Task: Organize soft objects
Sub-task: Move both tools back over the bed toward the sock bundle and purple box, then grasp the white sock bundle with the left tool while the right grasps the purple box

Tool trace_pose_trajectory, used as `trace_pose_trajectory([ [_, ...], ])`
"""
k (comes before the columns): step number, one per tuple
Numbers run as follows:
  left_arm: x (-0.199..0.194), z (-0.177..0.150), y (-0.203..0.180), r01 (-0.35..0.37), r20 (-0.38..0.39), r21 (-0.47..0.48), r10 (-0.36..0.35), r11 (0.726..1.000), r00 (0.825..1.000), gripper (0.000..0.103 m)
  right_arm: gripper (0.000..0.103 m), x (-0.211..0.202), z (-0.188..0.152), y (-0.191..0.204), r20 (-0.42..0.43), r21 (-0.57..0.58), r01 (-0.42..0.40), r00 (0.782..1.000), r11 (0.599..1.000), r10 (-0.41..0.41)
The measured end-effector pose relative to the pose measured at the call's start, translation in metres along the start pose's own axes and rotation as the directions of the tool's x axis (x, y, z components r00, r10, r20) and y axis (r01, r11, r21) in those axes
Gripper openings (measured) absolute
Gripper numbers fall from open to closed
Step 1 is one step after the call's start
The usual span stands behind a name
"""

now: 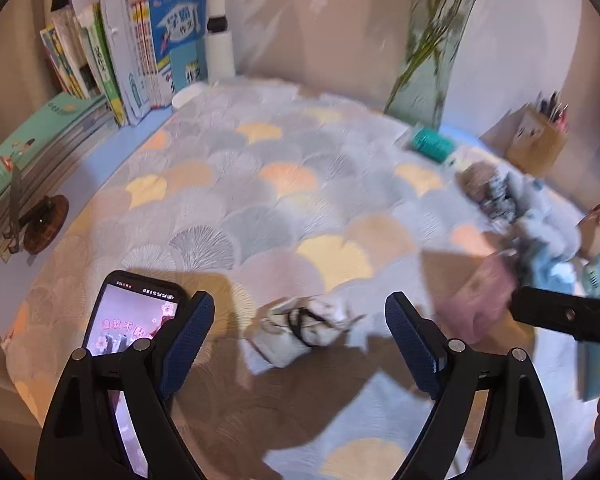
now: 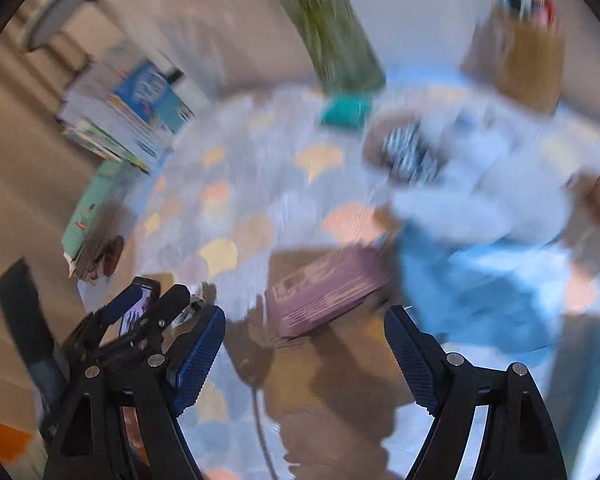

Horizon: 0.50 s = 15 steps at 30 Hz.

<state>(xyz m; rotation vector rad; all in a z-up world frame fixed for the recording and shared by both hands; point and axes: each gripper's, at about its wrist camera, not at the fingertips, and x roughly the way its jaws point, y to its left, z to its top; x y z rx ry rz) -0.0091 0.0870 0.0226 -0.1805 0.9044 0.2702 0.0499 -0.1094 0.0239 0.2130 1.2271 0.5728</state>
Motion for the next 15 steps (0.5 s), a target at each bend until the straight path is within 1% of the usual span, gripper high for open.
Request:
trace_pose_trajectory([
  [3,0.015,0.000,0.006,-0.005,-0.031,0.032,0.006,0.999,0.999,0.087,0.080,0.027,0.002,-0.008,-0.079,0.130,0.018,0.997,0.991,-0.008],
  [4,0.021,-0.002,0.007,0.003,-0.050,0.045,-0.001,0.999,0.999,0.087,0.081,0.030,0.003,-0.008,-0.086,0.151,0.027,0.996,0.988,-0.014],
  [5,0.028,-0.005,0.005,0.016,-0.077,0.057,-0.012,0.998,0.997,0.087,0.084,0.032,0.004,-0.005,-0.068,0.163,0.041,0.997,0.986,-0.030],
  [6,0.030,-0.006,0.002,0.016,-0.085,0.065,-0.011,0.998,0.996,0.089,0.086,0.029,0.005,-0.002,-0.062,0.161,0.054,0.997,0.985,-0.045],
  [7,0.028,-0.008,0.000,0.005,-0.043,0.075,-0.002,0.997,0.999,0.089,0.087,0.031,0.007,0.002,-0.062,0.157,0.077,0.996,0.985,-0.068],
  [8,0.030,-0.008,-0.003,0.002,-0.038,0.076,0.001,0.997,0.999,0.089,0.088,0.035,0.009,0.007,-0.055,0.149,0.118,0.992,0.982,-0.111],
  [9,0.029,-0.008,-0.005,0.003,-0.030,0.068,-0.001,0.998,1.000,0.087,0.090,0.037,0.011,0.011,-0.047,0.140,0.142,0.990,0.980,-0.136],
  [10,0.028,-0.008,-0.006,0.008,-0.025,0.065,-0.006,0.998,1.000,0.082,0.094,0.043,0.013,0.017,-0.036,0.127,0.172,0.985,0.977,-0.169],
  [11,0.027,-0.008,-0.008,0.014,-0.018,0.073,-0.013,0.997,1.000,0.072,0.095,0.046,0.013,0.022,-0.020,0.107,0.215,0.977,0.971,-0.214],
  [12,0.026,-0.008,-0.010,0.025,-0.013,0.088,-0.024,0.996,1.000,0.061,0.095,0.051,0.014,0.029,0.002,0.076,0.268,0.963,0.960,-0.269],
  [14,0.023,-0.010,-0.016,0.051,-0.008,0.118,-0.051,0.992,0.999,0.047,0.094,0.059,0.014,0.039,0.043,0.009,0.341,0.939,0.940,-0.341],
  [15,0.022,-0.011,-0.018,0.052,-0.010,0.121,-0.051,0.991,0.999,0.046,0.093,0.064,0.012,0.045,0.079,-0.038,0.390,0.919,0.920,-0.386],
])
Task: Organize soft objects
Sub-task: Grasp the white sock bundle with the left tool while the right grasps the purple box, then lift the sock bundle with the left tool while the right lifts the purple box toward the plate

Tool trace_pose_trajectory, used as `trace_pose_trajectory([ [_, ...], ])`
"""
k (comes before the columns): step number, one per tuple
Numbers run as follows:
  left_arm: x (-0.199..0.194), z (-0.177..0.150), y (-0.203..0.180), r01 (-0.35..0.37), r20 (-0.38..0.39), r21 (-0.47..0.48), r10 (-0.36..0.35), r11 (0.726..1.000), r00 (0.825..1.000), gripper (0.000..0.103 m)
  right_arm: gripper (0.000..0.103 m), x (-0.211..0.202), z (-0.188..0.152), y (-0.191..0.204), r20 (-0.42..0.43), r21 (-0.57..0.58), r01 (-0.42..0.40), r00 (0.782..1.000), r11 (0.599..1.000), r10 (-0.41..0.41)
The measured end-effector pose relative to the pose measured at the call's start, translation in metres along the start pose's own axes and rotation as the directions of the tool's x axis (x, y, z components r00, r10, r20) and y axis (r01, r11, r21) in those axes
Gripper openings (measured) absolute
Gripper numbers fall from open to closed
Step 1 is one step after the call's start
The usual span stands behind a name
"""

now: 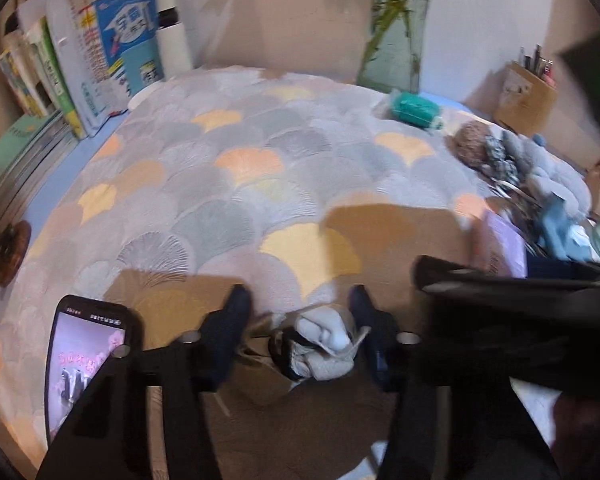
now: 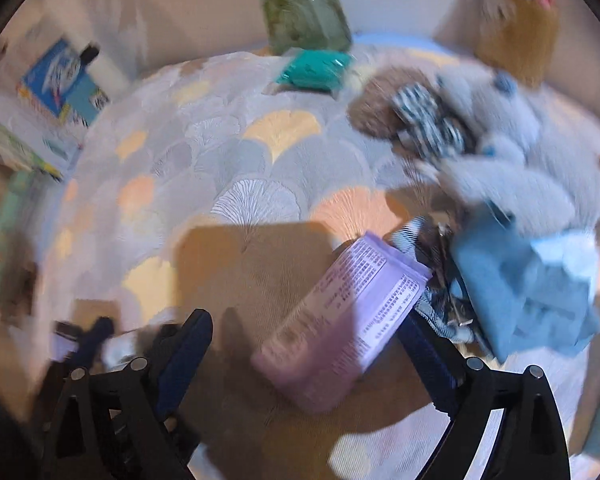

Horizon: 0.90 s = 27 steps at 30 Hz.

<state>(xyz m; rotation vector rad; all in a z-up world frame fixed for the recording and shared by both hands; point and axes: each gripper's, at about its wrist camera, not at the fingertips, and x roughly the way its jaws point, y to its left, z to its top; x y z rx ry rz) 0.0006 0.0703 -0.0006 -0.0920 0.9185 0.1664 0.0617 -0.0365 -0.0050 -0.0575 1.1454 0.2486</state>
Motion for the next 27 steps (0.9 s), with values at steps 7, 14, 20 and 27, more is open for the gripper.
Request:
trace_pose_trajectory([
  [7,-0.003,0.000,0.004,0.066,-0.024,-0.015,-0.067,0.998,0.997,0.043,0.037,-0.010,-0.003,0.022,0.092,-0.256,0.049,0.995,0.965,-0.026],
  [14,-0.011,-0.007,0.011,0.190,-0.042,-0.113,-0.196,0.975,0.980,0.042,0.036,-0.024,-0.011,-0.007,0.046,-0.137,-0.050,0.997,0.989,0.057],
  [20,-0.017,-0.016,0.028,0.264,-0.025,-0.265,-0.280,0.927,0.960,0.042,0.036,-0.048,-0.027,-0.033,0.090,-0.107,-0.037,0.995,0.994,0.047],
  [27,-0.021,-0.019,0.016,0.269,-0.026,-0.255,-0.284,0.929,0.958,0.042,0.036,-0.063,-0.038,-0.061,0.117,-0.037,-0.057,0.991,0.998,0.061],
])
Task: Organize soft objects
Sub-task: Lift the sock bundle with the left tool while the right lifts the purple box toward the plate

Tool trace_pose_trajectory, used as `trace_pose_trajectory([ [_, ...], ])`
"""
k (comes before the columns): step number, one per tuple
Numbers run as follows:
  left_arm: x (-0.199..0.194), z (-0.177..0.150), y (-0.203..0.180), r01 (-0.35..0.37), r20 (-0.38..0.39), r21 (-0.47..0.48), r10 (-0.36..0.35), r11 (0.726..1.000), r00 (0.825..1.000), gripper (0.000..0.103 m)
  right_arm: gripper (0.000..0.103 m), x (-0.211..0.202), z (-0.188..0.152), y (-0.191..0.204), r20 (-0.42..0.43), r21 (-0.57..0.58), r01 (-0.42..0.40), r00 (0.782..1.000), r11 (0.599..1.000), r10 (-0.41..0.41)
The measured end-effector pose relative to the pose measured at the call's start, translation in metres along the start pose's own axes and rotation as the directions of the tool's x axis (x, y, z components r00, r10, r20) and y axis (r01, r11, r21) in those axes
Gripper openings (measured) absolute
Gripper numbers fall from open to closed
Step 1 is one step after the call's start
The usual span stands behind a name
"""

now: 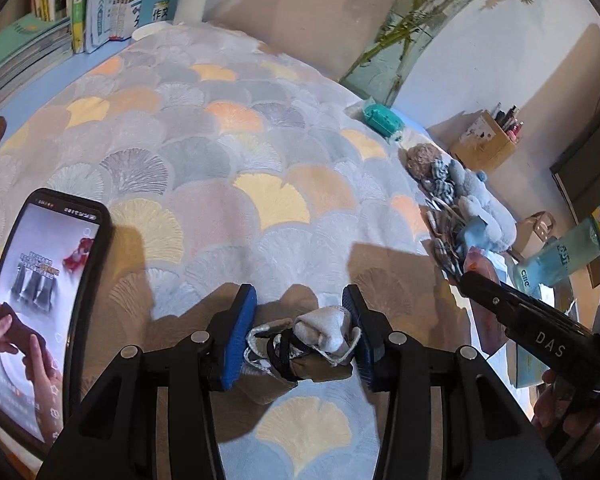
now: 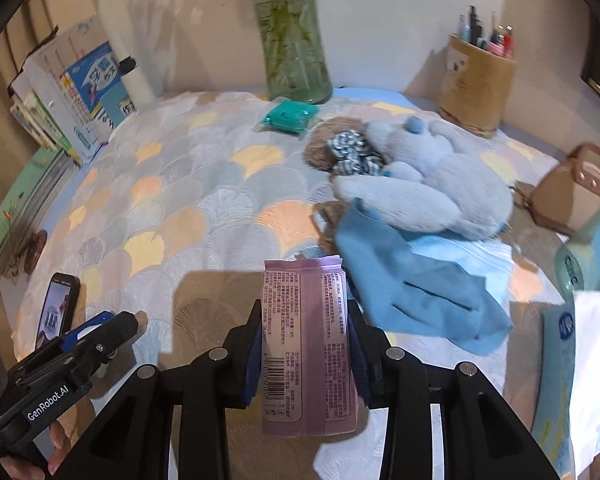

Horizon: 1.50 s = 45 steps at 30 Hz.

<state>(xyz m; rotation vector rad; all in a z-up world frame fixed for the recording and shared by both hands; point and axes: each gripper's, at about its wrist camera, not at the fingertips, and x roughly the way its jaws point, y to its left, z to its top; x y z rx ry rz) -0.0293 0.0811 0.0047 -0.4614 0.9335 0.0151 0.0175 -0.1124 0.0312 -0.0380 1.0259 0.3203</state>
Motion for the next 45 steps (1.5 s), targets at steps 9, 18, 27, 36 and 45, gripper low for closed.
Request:
trace_pose_trajectory([
  [9,-0.001,-0.006,-0.010,0.014,-0.011,0.014,-0.014,1.000,1.000,0.042,0.036,-0.015,-0.004,-0.004,0.028,-0.007,-0.037,0.999,0.999,0.038],
  [18,-0.003,-0.007,-0.010,0.003,0.001,0.000,-0.003,1.000,1.000,0.042,0.036,-0.023,-0.007,-0.003,0.055,-0.024,-0.049,0.997,0.999,0.050],
  [27,-0.005,-0.005,0.000,0.012,0.015,-0.072,-0.011,0.997,1.000,0.042,0.036,-0.024,-0.008,-0.009,0.054,-0.025,-0.047,0.997,0.999,0.048],
  [36,-0.011,0.000,-0.018,0.024,0.044,-0.039,-0.022,0.999,0.999,0.042,0.036,-0.030,-0.006,-0.014,0.068,-0.033,-0.047,0.996,0.998,0.049],
  [45,-0.006,0.001,-0.071,0.053,0.000,0.063,-0.053,0.997,0.999,0.042,0.036,-0.048,-0.009,-0.044,0.074,0.002,-0.025,0.997,1.000,0.025],
])
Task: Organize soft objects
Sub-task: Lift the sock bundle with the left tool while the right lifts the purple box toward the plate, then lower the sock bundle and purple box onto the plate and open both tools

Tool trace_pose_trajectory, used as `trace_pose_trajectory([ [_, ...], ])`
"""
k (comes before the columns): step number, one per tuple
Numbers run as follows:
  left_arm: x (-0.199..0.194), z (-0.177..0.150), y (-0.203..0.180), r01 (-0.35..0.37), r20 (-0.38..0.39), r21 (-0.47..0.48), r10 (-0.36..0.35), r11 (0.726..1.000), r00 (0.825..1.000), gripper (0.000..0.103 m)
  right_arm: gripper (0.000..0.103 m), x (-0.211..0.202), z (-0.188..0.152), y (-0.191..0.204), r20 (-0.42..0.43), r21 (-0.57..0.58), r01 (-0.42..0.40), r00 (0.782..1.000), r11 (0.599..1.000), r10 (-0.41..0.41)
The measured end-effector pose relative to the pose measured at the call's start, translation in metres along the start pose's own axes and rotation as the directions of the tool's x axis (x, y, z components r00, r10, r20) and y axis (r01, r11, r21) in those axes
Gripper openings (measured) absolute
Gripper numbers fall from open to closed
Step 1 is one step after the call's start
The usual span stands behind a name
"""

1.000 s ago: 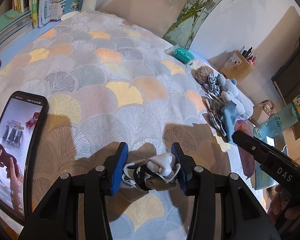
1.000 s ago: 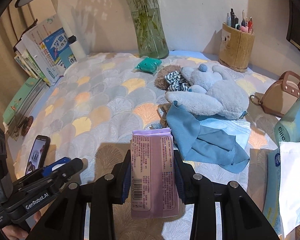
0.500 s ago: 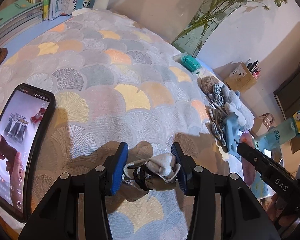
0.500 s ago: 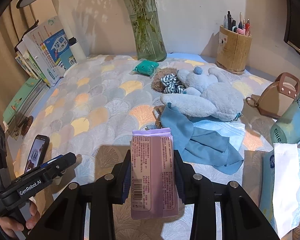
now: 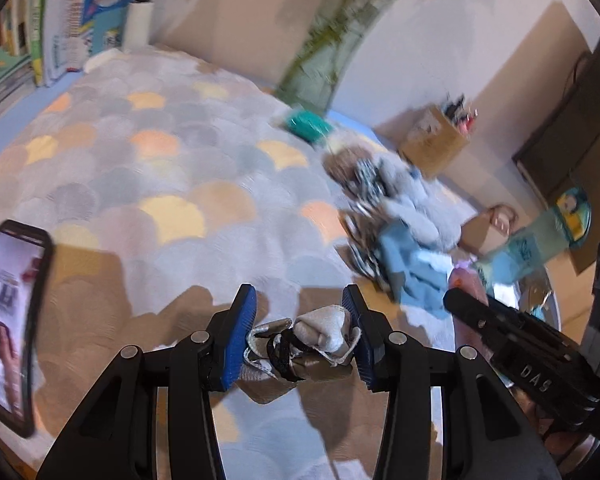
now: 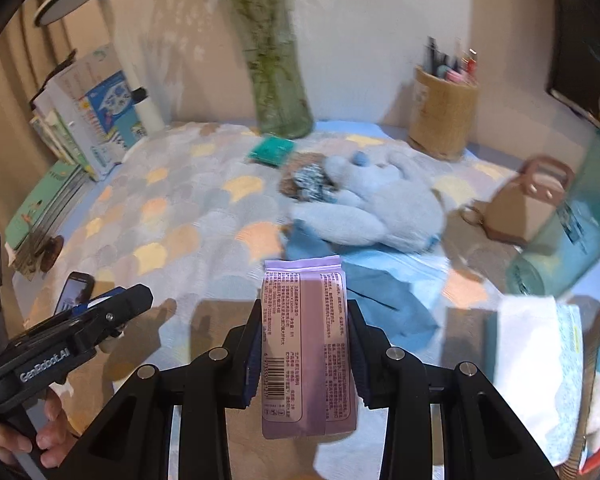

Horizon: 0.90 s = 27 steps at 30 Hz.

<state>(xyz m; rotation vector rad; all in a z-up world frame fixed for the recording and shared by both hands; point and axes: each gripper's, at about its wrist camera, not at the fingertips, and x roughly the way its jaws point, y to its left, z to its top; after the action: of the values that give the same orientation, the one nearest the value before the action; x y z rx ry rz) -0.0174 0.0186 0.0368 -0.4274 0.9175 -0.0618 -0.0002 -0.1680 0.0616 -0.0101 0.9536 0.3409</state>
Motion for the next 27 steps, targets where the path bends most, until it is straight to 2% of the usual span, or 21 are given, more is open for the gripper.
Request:
trace_pose_trajectory([
  [2,0.007,0.000,-0.008,-0.017,-0.026,-0.002,0.017,1.000,1.000,0.042,0.036,-0.004,0.002,-0.011,0.003,0.019,0.000,1.000,1.000,0.000],
  [4,0.012,0.005,-0.012,0.000,-0.028,-0.045,-0.001,0.999,1.000,0.042,0.036,-0.010,0.005,-0.017,0.021,0.012,0.008,1.000,1.000,-0.009],
  [6,0.012,0.018,-0.023,0.006,-0.006,-0.065,-0.006,0.998,1.000,0.042,0.036,-0.021,0.015,-0.023,0.054,-0.005,0.015,0.998,1.000,-0.015],
  [9,0.006,0.039,-0.049,-0.007,0.051,-0.029,0.009,1.000,0.999,0.042,0.036,-0.044,0.035,-0.030,0.124,-0.024,0.021,0.992,0.999,-0.018],
  [12,-0.002,0.063,-0.076,0.033,0.095,-0.015,-0.031,0.999,0.995,0.042,0.036,-0.073,0.055,-0.041,0.210,-0.025,0.035,0.977,0.999,-0.029],
  [16,-0.024,0.095,-0.134,0.123,0.174,0.074,-0.134,0.990,0.976,0.042,0.036,-0.117,0.077,-0.071,0.320,0.056,0.054,0.945,0.997,-0.069],
  [19,-0.039,0.110,-0.189,0.177,0.206,0.184,-0.214,0.967,0.955,0.042,0.036,-0.146,0.081,-0.096,0.379,0.115,0.084,0.917,0.990,-0.122],
  [22,-0.043,0.113,-0.248,0.232,0.199,0.292,-0.296,0.928,0.934,0.042,0.036,-0.179,0.078,-0.129,0.420,0.196,0.140,0.882,0.971,-0.212],
  [25,-0.036,0.104,-0.296,0.278,0.149,0.371,-0.353,0.886,0.924,0.042,0.036,-0.201,0.069,-0.159,0.423,0.278,0.185,0.857,0.943,-0.293],
  [27,-0.031,0.094,-0.320,0.318,0.104,0.397,-0.386,0.861,0.917,0.042,0.036,-0.216,0.057,-0.185,0.406,0.349,0.224,0.839,0.910,-0.363],
])
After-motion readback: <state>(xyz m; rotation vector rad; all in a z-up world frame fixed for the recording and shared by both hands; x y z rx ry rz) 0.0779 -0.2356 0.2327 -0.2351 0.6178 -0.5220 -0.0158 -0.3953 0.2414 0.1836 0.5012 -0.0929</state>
